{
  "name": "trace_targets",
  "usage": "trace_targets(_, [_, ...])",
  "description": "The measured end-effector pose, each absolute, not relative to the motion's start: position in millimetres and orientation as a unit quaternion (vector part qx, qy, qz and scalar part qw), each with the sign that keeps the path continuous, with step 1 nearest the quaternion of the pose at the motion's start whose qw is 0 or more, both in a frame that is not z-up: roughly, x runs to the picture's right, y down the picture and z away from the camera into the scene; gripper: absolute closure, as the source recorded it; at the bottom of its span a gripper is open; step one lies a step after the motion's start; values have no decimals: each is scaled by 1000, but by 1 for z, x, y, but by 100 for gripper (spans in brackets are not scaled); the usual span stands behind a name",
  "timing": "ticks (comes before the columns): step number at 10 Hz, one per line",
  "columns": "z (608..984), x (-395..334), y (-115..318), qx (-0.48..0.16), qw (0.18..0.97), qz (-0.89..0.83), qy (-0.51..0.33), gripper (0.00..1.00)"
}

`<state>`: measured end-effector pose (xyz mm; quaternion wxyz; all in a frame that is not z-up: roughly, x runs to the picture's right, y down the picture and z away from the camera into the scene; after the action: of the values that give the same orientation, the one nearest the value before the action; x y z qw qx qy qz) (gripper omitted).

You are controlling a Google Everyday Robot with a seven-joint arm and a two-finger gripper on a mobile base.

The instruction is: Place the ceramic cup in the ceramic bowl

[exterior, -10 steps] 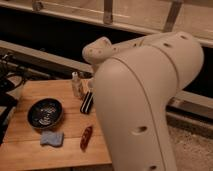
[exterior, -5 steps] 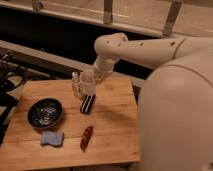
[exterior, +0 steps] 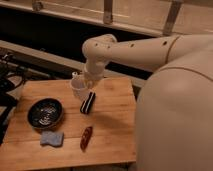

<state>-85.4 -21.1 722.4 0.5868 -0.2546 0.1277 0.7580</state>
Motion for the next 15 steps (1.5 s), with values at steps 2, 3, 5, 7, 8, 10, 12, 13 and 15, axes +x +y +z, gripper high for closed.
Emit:
trace_targets(2, [727, -87, -30, -266, 591, 752, 118, 100])
trace_targets(3, [726, -96, -28, -268, 597, 747, 119, 100])
trace_targets(5, [713, -122, -16, -272, 610, 734, 122, 100])
trace_targets(7, [705, -143, -8, -275, 623, 722, 122, 100])
trace_targets(8, [704, -155, -8, -278, 629, 716, 122, 100])
trace_targets(10, [705, -166, -12, -281, 639, 705, 121, 100])
trace_targets(12, [707, -178, -15, -286, 647, 697, 121, 100])
trace_targets(13, [706, -193, -16, -291, 651, 691, 119, 100])
trace_targets(15, [706, -202, -19, -295, 655, 685, 119, 100])
